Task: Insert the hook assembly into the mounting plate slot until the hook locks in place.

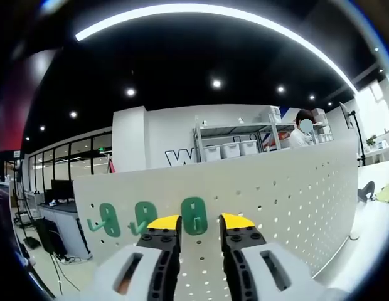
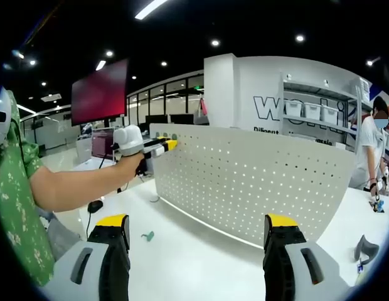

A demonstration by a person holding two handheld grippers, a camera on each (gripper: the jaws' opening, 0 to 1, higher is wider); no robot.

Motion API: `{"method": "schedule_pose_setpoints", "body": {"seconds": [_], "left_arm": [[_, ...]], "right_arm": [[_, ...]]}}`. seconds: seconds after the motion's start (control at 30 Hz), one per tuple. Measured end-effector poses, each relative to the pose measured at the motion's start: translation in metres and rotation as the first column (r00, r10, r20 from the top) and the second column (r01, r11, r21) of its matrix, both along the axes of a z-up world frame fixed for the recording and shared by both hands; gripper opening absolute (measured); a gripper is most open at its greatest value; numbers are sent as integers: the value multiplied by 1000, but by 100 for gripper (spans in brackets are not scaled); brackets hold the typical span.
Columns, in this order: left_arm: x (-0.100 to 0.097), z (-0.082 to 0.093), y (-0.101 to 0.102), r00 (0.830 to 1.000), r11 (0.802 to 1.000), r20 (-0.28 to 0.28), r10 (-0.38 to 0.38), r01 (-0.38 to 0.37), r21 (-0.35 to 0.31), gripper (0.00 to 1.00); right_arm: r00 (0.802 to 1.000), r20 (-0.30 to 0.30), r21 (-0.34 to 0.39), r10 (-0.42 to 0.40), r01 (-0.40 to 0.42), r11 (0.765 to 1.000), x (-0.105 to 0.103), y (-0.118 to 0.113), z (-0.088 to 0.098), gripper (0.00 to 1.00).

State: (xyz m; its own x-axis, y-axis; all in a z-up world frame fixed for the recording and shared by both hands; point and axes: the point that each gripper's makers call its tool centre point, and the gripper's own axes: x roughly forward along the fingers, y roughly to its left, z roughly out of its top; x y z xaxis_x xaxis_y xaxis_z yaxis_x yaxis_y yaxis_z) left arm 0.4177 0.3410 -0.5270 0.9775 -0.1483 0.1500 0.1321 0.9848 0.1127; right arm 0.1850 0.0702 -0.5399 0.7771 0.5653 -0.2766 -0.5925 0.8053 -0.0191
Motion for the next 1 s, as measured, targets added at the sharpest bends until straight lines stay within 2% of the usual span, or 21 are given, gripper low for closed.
{"method": "schedule_pose_setpoints", "body": {"seconds": [0.67,1.0], "left_arm": [[-14,-6,0,999,999,-22,-36,36,1,33],[-26,-16,-7,992,994,-71,-108,106,-38,42]], "right_arm": [[1000,8,1,13,-13,1000,-4,5,2,90],[1000,12,0,23,-23,1000,-6,9,4,90]]}}
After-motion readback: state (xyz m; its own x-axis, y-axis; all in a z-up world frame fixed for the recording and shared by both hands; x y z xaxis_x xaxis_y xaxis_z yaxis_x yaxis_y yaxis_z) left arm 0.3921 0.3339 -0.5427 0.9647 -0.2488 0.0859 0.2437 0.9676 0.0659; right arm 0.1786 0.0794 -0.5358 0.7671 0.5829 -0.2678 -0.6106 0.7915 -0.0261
